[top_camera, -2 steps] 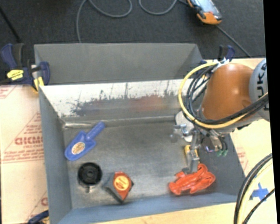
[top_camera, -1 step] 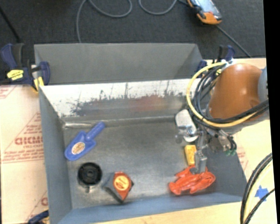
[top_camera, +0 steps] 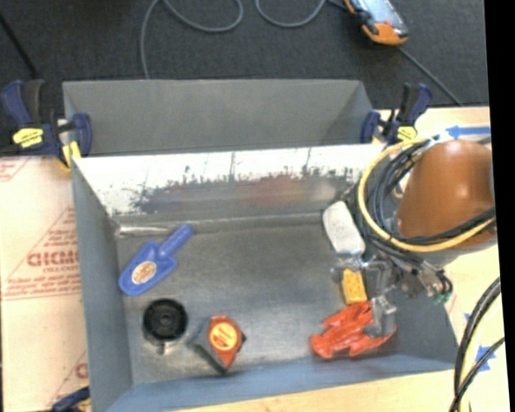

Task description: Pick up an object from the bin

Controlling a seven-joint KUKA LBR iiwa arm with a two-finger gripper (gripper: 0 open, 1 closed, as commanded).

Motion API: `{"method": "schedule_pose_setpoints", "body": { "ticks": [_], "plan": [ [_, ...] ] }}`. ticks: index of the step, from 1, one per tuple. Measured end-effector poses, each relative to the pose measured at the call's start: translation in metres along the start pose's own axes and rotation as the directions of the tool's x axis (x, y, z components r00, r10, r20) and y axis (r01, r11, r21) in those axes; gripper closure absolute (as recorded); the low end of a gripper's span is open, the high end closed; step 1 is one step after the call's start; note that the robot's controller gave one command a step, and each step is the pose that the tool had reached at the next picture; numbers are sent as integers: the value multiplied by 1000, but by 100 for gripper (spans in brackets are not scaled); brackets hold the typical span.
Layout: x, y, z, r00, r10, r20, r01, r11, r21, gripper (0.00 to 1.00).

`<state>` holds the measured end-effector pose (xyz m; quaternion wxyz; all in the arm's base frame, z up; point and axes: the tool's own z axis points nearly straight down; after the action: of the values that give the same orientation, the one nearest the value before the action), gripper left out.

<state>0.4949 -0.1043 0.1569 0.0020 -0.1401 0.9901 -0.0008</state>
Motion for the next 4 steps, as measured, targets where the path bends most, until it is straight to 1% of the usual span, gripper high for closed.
{"method": "schedule_pose_setpoints", "body": {
  "ticks": [1, 2, 3, 4],
  "plan": [
    [-3, -3, 6, 1000, 10, -4, -10, 1000, -2, 0],
    [0, 1, 26, 997, -75, 1, 75, 997, 0, 0],
    [2, 3, 65, 986, -165, 0, 165, 986, -1, 0],
    [2, 3, 73, 987, -160, 0, 160, 987, -2, 0]
  ]
}}
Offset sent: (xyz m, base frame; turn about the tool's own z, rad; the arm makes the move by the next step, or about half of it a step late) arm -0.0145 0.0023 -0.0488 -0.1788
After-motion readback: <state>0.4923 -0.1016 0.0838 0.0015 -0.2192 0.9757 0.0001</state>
